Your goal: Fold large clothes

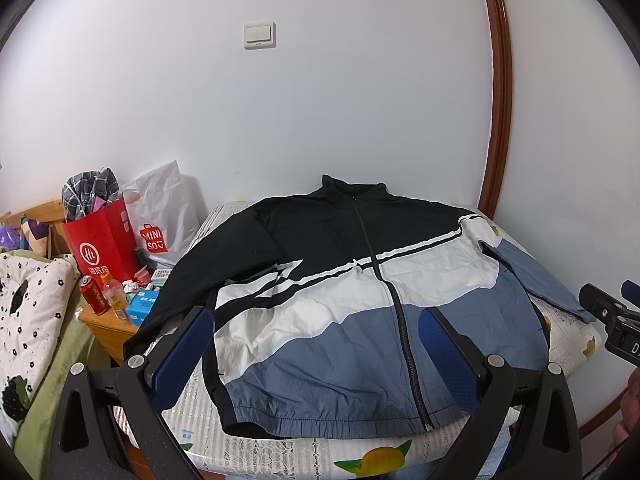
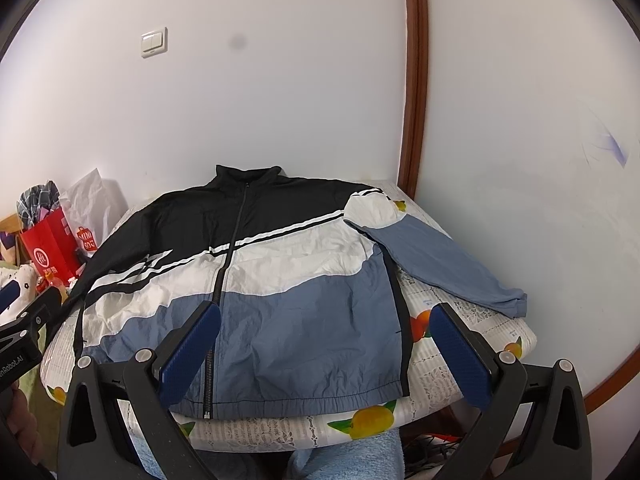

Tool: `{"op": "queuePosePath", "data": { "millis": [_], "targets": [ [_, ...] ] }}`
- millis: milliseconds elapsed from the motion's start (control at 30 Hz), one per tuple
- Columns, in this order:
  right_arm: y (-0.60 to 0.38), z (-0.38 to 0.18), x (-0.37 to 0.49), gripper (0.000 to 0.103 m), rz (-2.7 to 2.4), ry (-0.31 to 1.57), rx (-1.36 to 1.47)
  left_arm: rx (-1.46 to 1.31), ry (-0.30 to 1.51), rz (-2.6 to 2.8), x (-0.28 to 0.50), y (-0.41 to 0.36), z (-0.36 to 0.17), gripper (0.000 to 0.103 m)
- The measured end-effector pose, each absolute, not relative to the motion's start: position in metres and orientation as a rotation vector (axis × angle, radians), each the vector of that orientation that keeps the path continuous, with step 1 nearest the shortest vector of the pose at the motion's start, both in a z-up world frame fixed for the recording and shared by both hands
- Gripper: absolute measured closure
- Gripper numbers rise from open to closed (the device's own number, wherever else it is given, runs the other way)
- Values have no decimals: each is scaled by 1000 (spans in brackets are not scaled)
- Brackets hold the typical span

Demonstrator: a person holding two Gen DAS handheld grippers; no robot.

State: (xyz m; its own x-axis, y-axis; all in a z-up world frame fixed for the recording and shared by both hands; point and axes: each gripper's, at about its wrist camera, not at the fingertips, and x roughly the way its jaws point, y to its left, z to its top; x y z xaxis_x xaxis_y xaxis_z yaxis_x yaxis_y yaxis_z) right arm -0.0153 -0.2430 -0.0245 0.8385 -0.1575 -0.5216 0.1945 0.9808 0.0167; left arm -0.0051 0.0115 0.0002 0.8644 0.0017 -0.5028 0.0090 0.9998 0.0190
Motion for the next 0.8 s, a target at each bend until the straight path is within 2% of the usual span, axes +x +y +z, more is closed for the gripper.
{"op": "queuePosePath", "data": {
  "millis": [800],
  "targets": [
    [-240,-25,-14,0,-182,543,65,6,524,-6,2,17,-3,0]
  ]
}}
